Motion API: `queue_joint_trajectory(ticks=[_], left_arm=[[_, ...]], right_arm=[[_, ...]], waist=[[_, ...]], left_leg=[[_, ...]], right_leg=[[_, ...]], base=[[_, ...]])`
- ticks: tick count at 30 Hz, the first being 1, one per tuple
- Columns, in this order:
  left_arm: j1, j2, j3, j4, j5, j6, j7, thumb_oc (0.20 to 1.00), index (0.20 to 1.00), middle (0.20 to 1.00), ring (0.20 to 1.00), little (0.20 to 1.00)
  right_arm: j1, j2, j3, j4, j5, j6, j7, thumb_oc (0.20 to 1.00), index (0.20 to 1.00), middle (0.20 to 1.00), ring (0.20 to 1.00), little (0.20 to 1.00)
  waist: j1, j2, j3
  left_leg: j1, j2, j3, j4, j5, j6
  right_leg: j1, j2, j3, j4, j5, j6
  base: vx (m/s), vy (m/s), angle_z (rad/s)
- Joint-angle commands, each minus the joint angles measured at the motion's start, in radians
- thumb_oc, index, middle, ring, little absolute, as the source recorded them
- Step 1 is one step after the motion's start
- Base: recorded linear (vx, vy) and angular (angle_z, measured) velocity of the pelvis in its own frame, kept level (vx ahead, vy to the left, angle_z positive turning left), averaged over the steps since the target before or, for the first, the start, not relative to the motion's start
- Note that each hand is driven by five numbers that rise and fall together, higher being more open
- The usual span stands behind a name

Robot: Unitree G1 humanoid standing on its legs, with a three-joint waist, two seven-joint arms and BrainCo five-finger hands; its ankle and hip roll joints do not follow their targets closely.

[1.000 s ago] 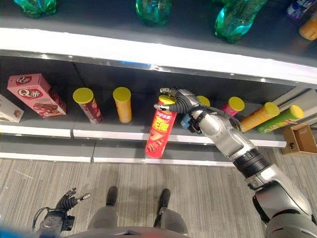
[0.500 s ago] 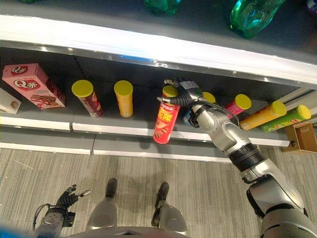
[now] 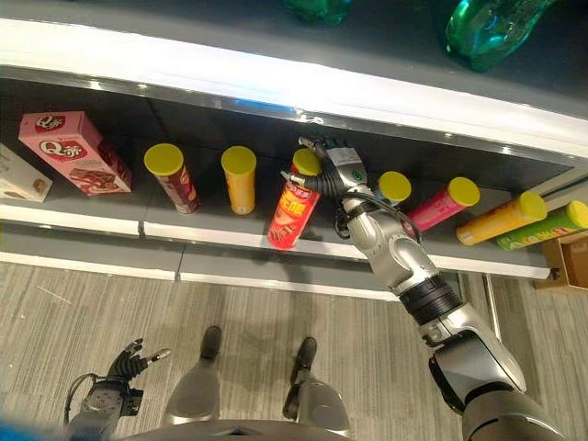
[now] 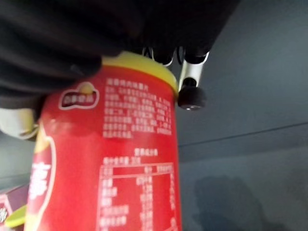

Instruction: Put the goods on the table back onto the shelves and tidy them up.

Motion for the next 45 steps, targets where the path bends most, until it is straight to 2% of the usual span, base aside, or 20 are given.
queue_joint_trajectory(ticks=[1,5,13,32,45], left_arm=[[-0.046,0.014,-0.055,0.000,-0.008,-0.023,0.025,1.000,1.000,1.000,1.000,1.000],[-0.053,0.020,-0.067,-0.005,-0.007,-0.027,0.026,1.000,1.000,1.000,1.000,1.000],[-0.080,0.029,-0.080,-0.004,-0.011,-0.037,0.033,1.000,1.000,1.000,1.000,1.000],[-0.125,0.042,-0.099,-0.041,-0.043,-0.055,0.036,1.000,1.000,1.000,1.000,1.000],[-0.132,0.047,-0.117,-0.063,-0.057,-0.064,0.045,1.000,1.000,1.000,1.000,1.000]], right_arm=[[-0.095,-0.012,-0.044,0.006,-0.042,0.003,-0.092,0.200,0.200,0.200,0.200,0.200],[-0.115,-0.039,-0.054,0.021,-0.065,0.011,-0.128,0.200,0.200,0.200,0.200,0.200],[-0.152,-0.111,-0.070,0.032,-0.104,0.019,-0.182,0.200,0.200,0.200,0.200,0.200],[-0.202,-0.173,-0.094,0.038,-0.129,0.034,-0.237,0.200,0.200,0.200,0.200,0.200],[-0.268,-0.258,-0.097,0.080,-0.163,0.070,-0.294,0.200,0.200,0.200,0.200,0.200]], waist=[[0.034,-0.008,0.009],[0.047,-0.008,0.026],[0.062,0.012,0.071],[0.049,0.042,0.120],[0.048,0.082,0.149]], left_leg=[[0.024,0.010,0.007,0.015,-0.094,0.022],[0.001,0.014,-0.006,0.024,-0.090,0.021],[-0.083,0.018,-0.031,0.086,-0.094,0.015],[-0.206,0.011,-0.055,0.201,-0.119,0.008],[-0.269,0.002,-0.067,0.234,-0.120,0.004]], right_leg=[[0.053,-0.097,-0.003,0.020,-0.047,0.095],[0.044,-0.092,-0.011,0.019,-0.051,0.095],[0.009,-0.095,-0.027,0.022,-0.051,0.091],[-0.046,-0.106,-0.037,0.044,-0.053,0.083],[-0.098,-0.118,-0.043,0.065,-0.056,0.081]], base=[[-0.03,-0.023,0.04],[-0.05,-0.034,0.14],[-0.06,-0.014,0.09],[-0.04,-0.005,0.02],[0.00,0.001,0.02]])
